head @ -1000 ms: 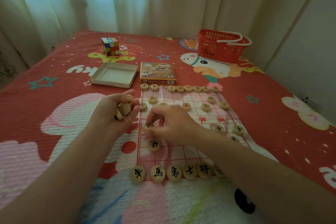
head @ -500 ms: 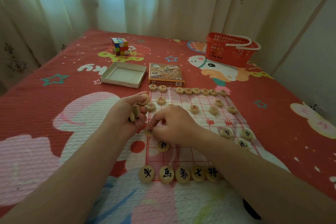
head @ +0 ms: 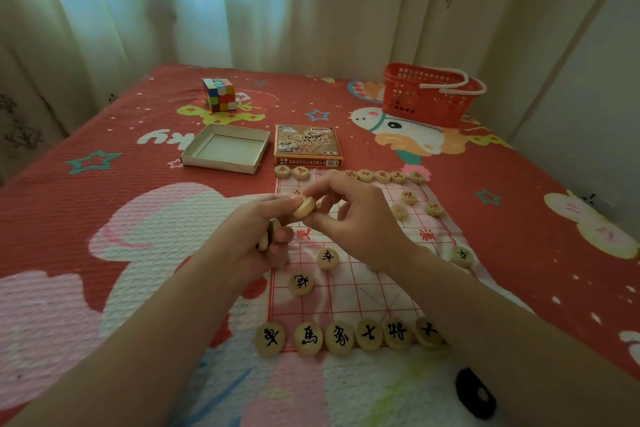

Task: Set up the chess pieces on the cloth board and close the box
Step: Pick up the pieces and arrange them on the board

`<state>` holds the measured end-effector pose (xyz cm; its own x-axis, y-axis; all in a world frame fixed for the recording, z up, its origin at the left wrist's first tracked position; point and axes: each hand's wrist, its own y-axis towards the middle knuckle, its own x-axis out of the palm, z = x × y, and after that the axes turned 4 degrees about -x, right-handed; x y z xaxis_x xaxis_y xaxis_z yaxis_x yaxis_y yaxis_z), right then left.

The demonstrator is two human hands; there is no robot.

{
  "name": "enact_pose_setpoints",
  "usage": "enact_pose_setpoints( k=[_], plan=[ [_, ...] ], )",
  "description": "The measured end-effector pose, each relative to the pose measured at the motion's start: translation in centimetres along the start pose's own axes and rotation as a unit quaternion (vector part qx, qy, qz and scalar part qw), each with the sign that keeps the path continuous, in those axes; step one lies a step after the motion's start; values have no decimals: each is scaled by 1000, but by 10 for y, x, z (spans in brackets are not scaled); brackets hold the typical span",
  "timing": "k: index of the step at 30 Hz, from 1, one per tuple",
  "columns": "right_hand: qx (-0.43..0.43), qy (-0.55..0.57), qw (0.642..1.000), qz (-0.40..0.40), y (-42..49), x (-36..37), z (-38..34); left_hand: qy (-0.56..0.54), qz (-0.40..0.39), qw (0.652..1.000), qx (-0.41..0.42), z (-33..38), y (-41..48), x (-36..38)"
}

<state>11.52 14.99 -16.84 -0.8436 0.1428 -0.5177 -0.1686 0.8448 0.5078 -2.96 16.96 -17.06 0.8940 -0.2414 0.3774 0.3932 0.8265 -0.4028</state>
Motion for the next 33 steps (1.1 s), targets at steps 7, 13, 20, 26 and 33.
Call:
enact_pose_setpoints(
  k=[7, 13, 20, 26, 33],
  plan=[
    [-10, 18, 999, 42, -14, -7, 4, 40, -1, 998, 51, -5, -5, 9],
    [-64, -60, 992, 93, -21, -2, 5, 101, 6, 992, 82, -12, -6, 17],
    [-94, -90, 989, 72, -18, -12, 3, 129, -10, 988, 81, -8, -10, 16],
    [-144, -115, 980, 69, -23, -17, 5, 82, -30, 995, 50, -9, -10, 18],
    [-129, -61, 989, 50, -30, -23, 9, 152, -53, 981, 110, -13, -12, 20]
  ],
)
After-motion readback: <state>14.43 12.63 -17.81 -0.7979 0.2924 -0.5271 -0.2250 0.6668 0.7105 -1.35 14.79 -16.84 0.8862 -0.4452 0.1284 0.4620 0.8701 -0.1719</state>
